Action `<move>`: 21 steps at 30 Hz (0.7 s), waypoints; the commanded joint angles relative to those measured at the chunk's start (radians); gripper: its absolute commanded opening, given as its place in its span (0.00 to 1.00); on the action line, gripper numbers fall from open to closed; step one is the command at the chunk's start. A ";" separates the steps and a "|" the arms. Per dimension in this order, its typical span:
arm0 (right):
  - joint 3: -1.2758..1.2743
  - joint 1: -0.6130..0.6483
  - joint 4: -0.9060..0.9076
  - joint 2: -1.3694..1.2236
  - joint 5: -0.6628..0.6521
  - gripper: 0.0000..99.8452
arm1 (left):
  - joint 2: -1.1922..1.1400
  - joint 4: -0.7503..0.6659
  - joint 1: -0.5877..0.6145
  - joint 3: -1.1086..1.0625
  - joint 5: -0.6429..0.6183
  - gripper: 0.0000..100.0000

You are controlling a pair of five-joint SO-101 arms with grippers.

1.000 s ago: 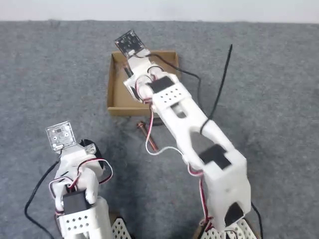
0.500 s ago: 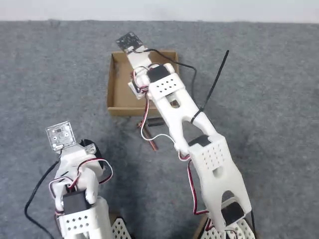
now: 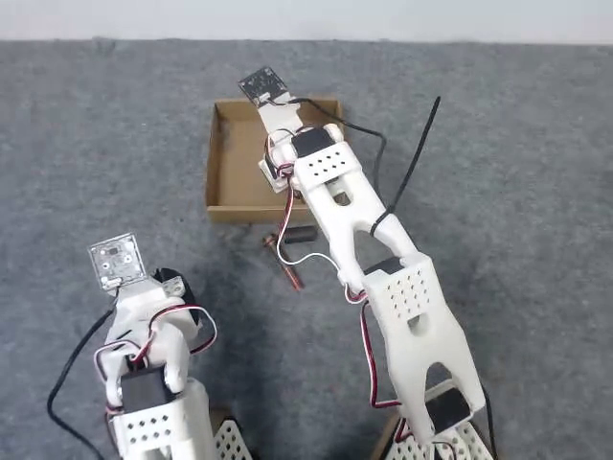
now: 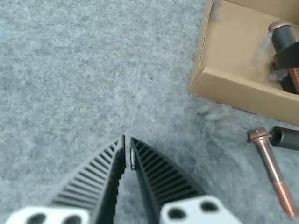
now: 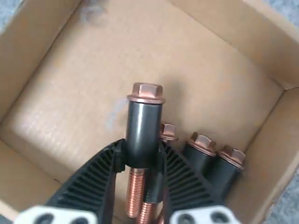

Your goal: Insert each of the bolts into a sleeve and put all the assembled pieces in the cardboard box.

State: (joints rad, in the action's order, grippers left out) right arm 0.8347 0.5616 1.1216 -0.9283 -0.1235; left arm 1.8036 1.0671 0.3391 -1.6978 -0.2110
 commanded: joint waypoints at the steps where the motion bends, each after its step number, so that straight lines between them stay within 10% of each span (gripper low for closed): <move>1: 0.068 0.005 -0.030 0.007 0.049 0.01 | 0.020 0.005 0.000 0.013 0.015 0.01; 21: 0.370 -0.013 0.242 -0.002 0.117 0.14 | 0.020 0.005 0.003 0.013 0.015 0.01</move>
State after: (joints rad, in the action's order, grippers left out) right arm 1.0418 0.5600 1.2643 -0.9636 -0.0176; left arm 1.8036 1.0671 0.3391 -1.6978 -0.2110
